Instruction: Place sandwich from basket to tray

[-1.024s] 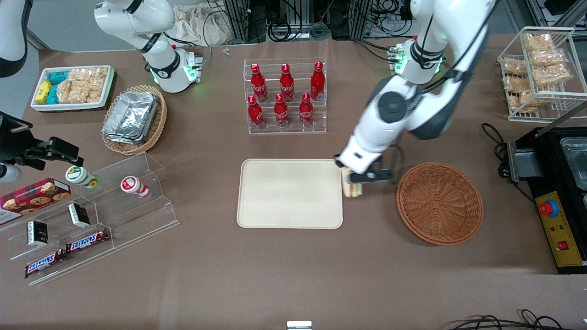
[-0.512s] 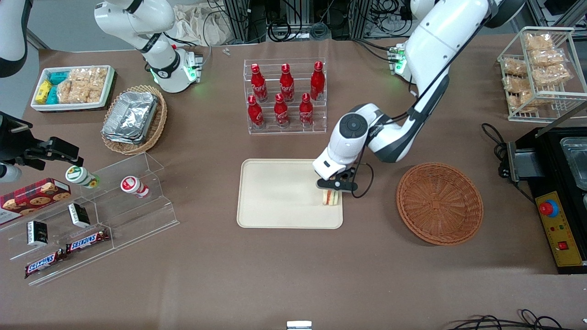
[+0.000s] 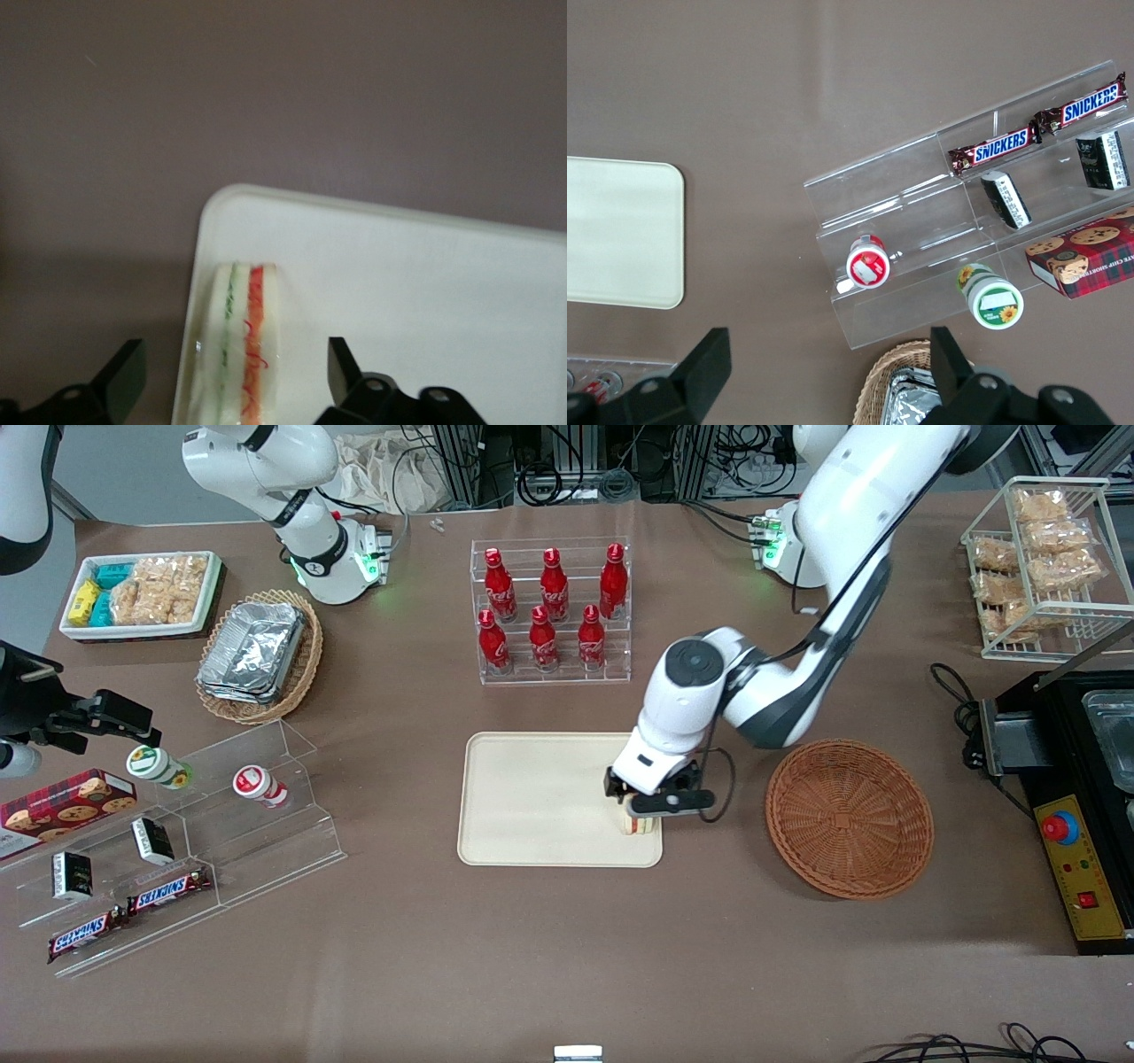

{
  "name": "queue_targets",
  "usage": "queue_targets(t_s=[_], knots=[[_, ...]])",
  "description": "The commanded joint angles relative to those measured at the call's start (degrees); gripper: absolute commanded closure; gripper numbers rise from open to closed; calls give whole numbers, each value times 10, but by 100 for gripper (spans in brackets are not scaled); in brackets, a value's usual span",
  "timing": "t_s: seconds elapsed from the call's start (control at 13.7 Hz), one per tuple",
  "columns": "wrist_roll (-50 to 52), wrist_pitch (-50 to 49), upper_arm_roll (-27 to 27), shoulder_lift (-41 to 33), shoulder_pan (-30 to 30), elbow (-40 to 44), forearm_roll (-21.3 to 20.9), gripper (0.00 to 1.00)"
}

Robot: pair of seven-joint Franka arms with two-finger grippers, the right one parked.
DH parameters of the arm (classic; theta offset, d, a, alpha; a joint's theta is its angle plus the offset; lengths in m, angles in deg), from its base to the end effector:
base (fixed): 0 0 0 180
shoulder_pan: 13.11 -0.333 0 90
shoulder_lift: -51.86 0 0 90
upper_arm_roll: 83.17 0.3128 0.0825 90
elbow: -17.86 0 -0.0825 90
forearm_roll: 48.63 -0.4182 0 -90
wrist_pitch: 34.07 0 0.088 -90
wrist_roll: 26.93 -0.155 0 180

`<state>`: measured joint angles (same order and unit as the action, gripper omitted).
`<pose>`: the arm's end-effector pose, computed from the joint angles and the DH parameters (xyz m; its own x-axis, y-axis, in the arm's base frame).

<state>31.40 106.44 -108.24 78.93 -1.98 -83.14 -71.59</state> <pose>0.5989 -0.3986 0.2772 0.9496 0.1911 0.2484 0.1572 -0.9761 0.1498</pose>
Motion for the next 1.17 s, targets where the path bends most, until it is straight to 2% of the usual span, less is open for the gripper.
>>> queue_targets(t_s=[0.0,0.15,0.37,0.51,0.66,0.8,0.95,1.1], knots=[[21,-56,-6,-97,-25,-19,25,0],[15,-93,-6,-147,-28,-19,73,0],[-34,-159,-3,-192,-35,-17,105,0],[-155,-235,3,-234,-67,-8,183,0],[-294,-345,77,-254,-69,34,256,0],[-436,-493,151,-254,-70,105,301,0],[-537,-591,227,-257,-70,143,312,0],[-574,-610,275,-295,-70,129,305,0]])
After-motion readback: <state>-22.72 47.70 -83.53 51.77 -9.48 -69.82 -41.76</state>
